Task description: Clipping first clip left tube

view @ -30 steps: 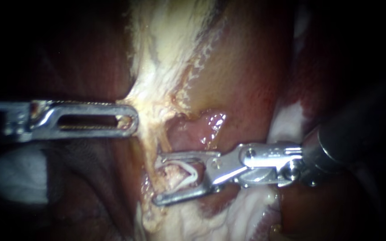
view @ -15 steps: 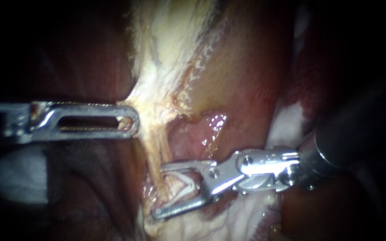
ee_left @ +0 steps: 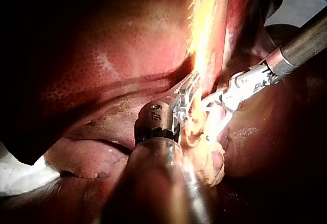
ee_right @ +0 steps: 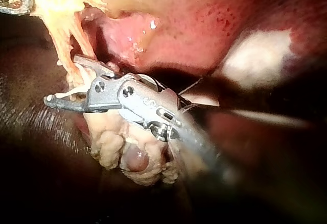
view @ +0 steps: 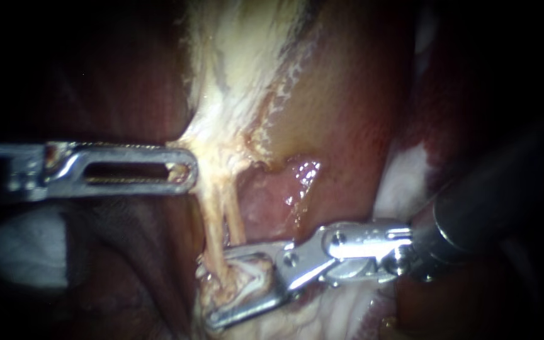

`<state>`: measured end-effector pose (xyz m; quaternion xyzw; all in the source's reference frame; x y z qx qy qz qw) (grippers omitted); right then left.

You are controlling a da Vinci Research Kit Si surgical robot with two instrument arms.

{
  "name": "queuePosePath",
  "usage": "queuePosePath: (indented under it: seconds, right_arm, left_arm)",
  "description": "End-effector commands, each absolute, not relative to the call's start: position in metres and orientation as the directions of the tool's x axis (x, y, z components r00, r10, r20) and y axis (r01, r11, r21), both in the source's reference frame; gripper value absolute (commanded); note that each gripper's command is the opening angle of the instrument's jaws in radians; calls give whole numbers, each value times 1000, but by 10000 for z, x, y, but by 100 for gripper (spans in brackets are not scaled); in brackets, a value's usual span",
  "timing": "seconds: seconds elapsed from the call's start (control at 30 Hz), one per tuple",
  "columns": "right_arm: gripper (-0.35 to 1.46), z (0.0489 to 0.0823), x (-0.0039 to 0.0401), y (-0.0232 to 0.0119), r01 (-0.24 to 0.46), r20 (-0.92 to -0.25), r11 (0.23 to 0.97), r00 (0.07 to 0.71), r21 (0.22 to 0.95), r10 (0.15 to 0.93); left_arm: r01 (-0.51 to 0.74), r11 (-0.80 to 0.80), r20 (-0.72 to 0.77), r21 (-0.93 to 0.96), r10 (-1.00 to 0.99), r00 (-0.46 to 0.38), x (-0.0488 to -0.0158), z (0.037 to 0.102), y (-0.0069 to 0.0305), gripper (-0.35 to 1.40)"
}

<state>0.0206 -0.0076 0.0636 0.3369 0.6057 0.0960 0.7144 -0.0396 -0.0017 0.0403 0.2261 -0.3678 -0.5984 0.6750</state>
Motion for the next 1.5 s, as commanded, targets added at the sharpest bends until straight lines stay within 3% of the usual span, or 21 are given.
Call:
queuePosePath:
  seconds: [0.03, 0.6, 0.63, 0.7, 0.73, 1.0, 1.5]
  right_arm:
    - [55, 636, 208, -76, 269, -801, 755, 245, 598, 547]
    - [36, 643, 217, -75, 229, -761, 727, 254, 647, 597]
    - [27, 643, 216, -75, 224, -761, 729, 254, 646, 596]
    - [-21, 644, 212, -75, 208, -754, 727, 256, 654, 605]
    - [-35, 644, 210, -75, 196, -746, 723, 258, 663, 614]
    - [-35, 656, 204, -70, 158, -705, 692, 264, 705, 658]
    - [-35, 658, 204, -71, 154, -697, 685, 271, 712, 664]
  left_arm:
    - [642, 181, 226, 745, -974, 13, -396, 403, -17, -35]
    - [642, 180, 225, 745, -974, 12, -401, 404, -16, -35]
    - [642, 180, 225, 745, -974, 12, -401, 404, -16, -35]
    - [642, 180, 225, 745, -974, 12, -401, 404, -16, -35]
    - [642, 180, 225, 745, -974, 12, -401, 404, -16, -35]
    - [642, 180, 225, 745, -974, 12, -401, 404, -16, -35]
    - [642, 180, 225, 746, -974, 13, -400, 405, -16, -35]
